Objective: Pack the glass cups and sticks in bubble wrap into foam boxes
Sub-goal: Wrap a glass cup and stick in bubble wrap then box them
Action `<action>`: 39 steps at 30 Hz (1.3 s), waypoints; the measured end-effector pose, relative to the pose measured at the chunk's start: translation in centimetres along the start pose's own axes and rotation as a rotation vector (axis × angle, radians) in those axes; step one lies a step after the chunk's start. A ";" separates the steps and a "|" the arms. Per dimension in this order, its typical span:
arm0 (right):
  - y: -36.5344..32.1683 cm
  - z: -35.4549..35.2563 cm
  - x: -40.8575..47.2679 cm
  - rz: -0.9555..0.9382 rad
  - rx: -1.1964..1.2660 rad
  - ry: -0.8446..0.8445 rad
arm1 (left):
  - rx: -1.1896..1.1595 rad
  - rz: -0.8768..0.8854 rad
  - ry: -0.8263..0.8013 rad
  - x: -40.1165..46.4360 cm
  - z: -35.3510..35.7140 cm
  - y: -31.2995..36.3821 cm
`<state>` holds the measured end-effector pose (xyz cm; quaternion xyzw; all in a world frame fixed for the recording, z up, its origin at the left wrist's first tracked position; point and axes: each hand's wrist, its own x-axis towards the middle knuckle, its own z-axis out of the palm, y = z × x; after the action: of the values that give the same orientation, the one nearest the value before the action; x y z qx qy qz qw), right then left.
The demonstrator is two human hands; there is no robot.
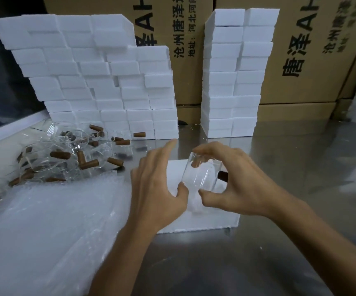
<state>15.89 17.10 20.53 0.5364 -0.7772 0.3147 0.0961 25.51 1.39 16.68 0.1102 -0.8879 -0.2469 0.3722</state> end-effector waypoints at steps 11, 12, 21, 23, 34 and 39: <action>1.0 0.9 -3.3 -0.079 -0.174 0.245 | -0.019 0.097 0.035 -0.4 0.3 1.7; 0.9 1.0 -3.3 -0.047 -0.179 0.270 | -0.012 0.080 0.070 -0.5 0.3 1.8; 0.7 1.6 -4.2 -0.062 -0.209 0.369 | 0.227 -0.080 -0.071 -1.6 -2.5 3.5; 0.9 1.5 -4.3 -0.073 -0.225 0.378 | 0.249 -0.172 -0.039 -1.0 -5.0 4.3; 0.5 1.6 -4.7 -0.120 -0.218 0.389 | 0.597 -0.688 -0.080 1.5 -12.6 -1.4; 0.5 1.6 -4.8 -0.127 -0.214 0.403 | 0.526 -0.719 -0.102 -0.9 -11.7 -4.3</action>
<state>17.68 19.95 16.71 0.4972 -0.7360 0.3247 0.3250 34.60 -6.11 20.92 0.4905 -0.8430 -0.1315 0.1776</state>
